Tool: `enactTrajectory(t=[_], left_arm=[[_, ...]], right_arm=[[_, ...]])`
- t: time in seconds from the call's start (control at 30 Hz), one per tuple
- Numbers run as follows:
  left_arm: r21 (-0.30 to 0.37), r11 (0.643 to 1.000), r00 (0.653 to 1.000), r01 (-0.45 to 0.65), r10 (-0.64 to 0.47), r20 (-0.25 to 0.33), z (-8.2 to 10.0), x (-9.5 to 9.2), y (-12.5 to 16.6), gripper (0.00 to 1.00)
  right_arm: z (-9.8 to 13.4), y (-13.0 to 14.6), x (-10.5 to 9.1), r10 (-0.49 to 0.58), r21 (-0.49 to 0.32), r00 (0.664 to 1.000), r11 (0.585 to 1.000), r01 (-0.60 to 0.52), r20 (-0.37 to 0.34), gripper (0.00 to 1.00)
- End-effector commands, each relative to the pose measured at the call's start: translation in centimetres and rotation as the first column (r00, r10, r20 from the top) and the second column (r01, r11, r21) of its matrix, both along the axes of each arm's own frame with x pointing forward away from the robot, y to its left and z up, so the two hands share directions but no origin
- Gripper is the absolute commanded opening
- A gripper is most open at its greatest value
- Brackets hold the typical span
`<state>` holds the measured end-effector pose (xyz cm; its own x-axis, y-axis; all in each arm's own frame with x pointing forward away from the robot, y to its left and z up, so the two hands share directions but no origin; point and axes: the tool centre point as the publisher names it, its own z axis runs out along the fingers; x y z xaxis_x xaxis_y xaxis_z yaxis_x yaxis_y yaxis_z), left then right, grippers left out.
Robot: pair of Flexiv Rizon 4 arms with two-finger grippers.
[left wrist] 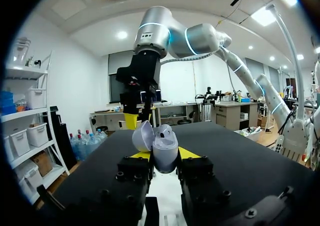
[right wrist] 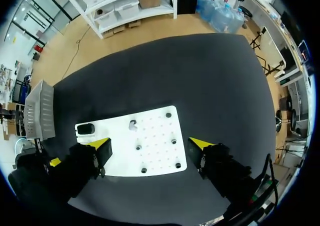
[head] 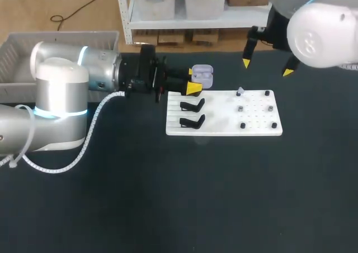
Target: Pick up each earbud case from the left stands, insert the matching earbuds, close the lid, and place the case in the box.
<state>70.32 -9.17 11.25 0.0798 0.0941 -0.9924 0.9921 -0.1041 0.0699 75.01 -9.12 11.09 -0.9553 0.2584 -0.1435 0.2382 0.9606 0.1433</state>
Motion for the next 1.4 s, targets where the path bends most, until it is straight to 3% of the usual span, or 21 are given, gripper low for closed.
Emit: enactTrajectory(t=[0.03, 0.73, 1.03, 1.4], left_arm=[[-0.001, 1.0, 1.0, -0.005, 0.005, 0.003, 0.0, -0.2, 0.0, 0.0], [-0.001, 1.0, 1.0, -0.005, 0.005, 0.003, 0.0, -0.2, 0.0, 0.0], [-0.001, 1.0, 1.0, -0.005, 0.005, 0.003, 0.0, -0.2, 0.0, 0.0], [-0.001, 1.0, 1.0, -0.005, 0.005, 0.003, 0.0, -0.2, 0.0, 0.0]], right_arm=[[0.1, 0.1, 0.2, 0.0, -0.001, 1.0, 1.0, 0.0, -0.007, 1.0], [0.1, 0.1, 0.2, 0.0, -0.001, 1.0, 1.0, 0.0, -0.007, 1.0], [-2.0, 0.7, 3.4, 0.113, -0.019, 0.994, 0.993, -0.113, -0.005, 1.0], [-4.9, 2.7, 3.1, 0.152, 0.064, 0.984, 0.987, -0.146, -0.098, 1.0]])
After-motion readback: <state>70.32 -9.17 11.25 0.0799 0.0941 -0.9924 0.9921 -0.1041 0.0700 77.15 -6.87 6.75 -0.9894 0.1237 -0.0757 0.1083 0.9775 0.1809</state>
